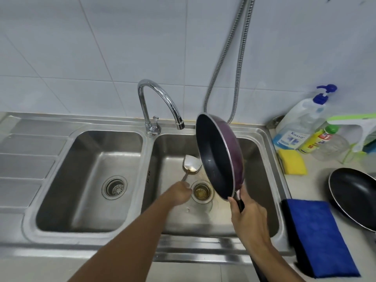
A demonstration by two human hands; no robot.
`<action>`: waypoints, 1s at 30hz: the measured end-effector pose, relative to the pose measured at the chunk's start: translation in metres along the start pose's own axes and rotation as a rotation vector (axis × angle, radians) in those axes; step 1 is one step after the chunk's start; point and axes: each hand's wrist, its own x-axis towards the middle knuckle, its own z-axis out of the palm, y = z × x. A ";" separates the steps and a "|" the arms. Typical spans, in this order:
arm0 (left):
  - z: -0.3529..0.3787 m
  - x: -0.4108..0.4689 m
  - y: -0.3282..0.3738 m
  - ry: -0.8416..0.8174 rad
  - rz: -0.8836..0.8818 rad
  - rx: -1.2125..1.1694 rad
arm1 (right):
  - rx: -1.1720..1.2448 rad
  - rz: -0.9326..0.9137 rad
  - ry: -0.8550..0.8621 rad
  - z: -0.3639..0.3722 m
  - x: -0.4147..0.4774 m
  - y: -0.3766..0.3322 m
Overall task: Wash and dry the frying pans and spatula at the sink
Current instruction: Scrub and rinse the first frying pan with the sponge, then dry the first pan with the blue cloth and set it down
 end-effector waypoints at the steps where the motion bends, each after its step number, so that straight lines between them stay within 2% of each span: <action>1: 0.010 -0.004 0.002 -0.001 0.002 0.007 | -0.014 -0.005 0.004 0.003 -0.003 0.004; 6: 0.040 -0.030 0.022 -0.040 0.017 0.068 | 0.038 0.039 0.038 0.002 -0.017 0.014; 8: 0.051 -0.042 0.030 -0.136 -0.069 -0.065 | 0.141 0.109 0.024 -0.007 -0.020 0.010; 10: 0.063 -0.049 0.033 -0.281 -0.182 -0.255 | 0.353 0.203 -0.031 -0.012 -0.019 0.007; 12: 0.071 -0.050 0.034 -0.315 -0.207 -0.436 | 0.585 0.292 -0.069 -0.017 -0.018 0.003; 16: 0.074 -0.053 0.043 -0.350 -0.040 -0.823 | 0.831 0.395 -0.195 -0.025 -0.020 -0.001; 18: 0.071 -0.060 0.056 -0.380 0.066 -0.866 | 0.870 0.390 -0.245 -0.031 -0.022 -0.004; 20: 0.071 -0.067 0.069 -0.325 0.114 -0.828 | 0.775 0.312 -0.230 -0.031 -0.022 0.003; 23: 0.078 -0.071 0.077 -0.191 0.036 -0.906 | 0.368 0.062 -0.050 -0.033 -0.016 0.030; 24: 0.079 -0.071 0.079 -0.177 0.001 -0.955 | 0.317 0.024 0.024 -0.037 -0.013 0.044; 27: 0.078 -0.073 0.081 -0.230 -0.074 -1.055 | 0.230 0.056 0.227 -0.061 -0.006 0.095; 29: 0.077 -0.075 0.084 -0.208 -0.109 -1.038 | -0.038 0.088 0.258 -0.073 -0.001 0.139; 30: 0.079 -0.072 0.085 -0.187 -0.122 -1.030 | -0.221 0.151 0.213 -0.074 0.002 0.161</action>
